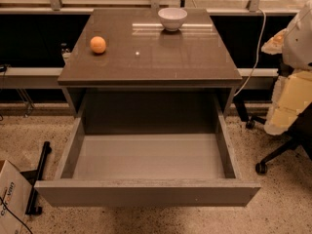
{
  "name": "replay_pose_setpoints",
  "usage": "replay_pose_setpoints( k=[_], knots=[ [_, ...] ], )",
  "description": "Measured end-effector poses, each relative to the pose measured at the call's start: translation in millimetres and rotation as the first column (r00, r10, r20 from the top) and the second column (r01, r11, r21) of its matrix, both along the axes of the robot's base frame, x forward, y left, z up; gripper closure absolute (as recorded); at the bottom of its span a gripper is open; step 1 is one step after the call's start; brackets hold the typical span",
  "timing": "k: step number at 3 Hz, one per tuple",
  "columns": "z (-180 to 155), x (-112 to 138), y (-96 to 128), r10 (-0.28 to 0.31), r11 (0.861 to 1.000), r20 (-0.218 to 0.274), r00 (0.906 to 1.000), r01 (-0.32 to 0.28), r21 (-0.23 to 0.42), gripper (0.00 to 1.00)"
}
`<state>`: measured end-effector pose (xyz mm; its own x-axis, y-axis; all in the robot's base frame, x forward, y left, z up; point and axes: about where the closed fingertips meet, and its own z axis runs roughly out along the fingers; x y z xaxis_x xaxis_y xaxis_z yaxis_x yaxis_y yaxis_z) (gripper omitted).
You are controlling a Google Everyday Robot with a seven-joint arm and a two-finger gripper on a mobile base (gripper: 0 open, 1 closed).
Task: Close top drawer
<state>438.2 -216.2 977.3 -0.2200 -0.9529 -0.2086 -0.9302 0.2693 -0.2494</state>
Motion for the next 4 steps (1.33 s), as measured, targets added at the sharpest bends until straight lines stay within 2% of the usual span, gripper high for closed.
replay_pose_setpoints(
  k=[1, 2, 3, 4],
  knots=[
    [-4, -3, 3, -0.006, 1.0, -0.003, 1.0, 0.006, 0.008, 0.29],
    [-27, -14, 14, 0.025, 0.999, -0.049, 0.9985, -0.023, 0.044, 0.52],
    [-63, -29, 30, 0.061, 0.996, -0.117, 0.9912, -0.054, 0.068, 0.76],
    [-112, -49, 38, 0.073, 0.994, -0.193, 0.9786, -0.057, 0.089, 0.98]
  ],
)
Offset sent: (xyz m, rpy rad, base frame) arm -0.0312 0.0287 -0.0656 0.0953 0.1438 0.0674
